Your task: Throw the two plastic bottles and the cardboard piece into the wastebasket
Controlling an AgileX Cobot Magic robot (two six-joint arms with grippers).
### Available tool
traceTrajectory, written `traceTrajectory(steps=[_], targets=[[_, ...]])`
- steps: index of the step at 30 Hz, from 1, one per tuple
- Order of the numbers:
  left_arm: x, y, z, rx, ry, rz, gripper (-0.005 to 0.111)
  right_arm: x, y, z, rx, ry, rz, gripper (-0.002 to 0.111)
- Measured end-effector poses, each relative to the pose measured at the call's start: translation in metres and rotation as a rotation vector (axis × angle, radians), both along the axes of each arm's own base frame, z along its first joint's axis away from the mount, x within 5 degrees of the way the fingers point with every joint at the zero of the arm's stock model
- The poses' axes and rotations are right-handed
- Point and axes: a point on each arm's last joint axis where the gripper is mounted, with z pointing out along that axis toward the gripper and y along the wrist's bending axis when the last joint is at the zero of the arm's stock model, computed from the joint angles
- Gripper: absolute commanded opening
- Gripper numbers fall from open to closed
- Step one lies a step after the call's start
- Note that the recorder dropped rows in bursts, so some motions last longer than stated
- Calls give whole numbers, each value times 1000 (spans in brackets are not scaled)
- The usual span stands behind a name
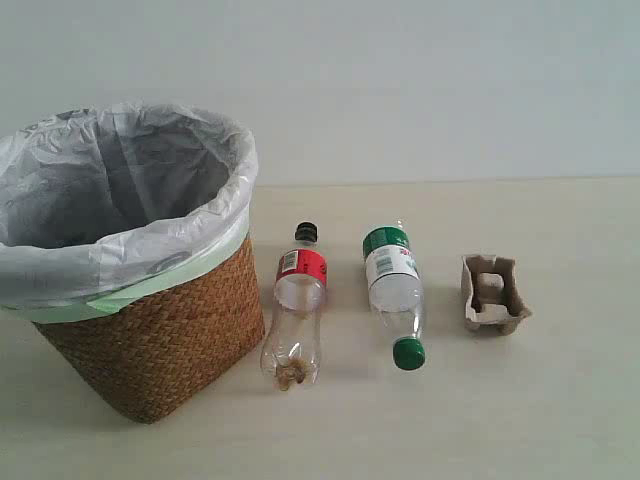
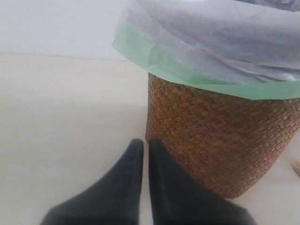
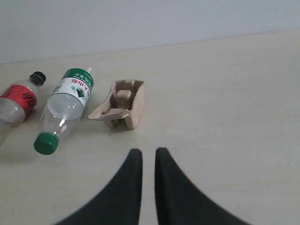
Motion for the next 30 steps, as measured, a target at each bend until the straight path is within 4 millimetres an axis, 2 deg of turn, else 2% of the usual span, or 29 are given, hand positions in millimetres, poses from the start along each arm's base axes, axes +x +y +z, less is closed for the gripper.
traceTrajectory(steps=[10, 13, 20, 23, 30], targets=[[0, 0, 0, 0, 0, 0, 4, 0, 0, 0, 20, 3, -3, 7], [0, 0, 0, 0, 0, 0, 4, -1, 3, 0, 202, 35, -23, 7], [0, 0, 0, 0, 0, 0, 4, -1, 10, 2, 813, 135, -99, 7], [0, 0, 0, 0, 0, 0, 4, -2, 11, 2, 904, 155, -113, 7], [0, 0, 0, 0, 0, 0, 4, 0, 10, 7, 952, 103, -104, 7]])
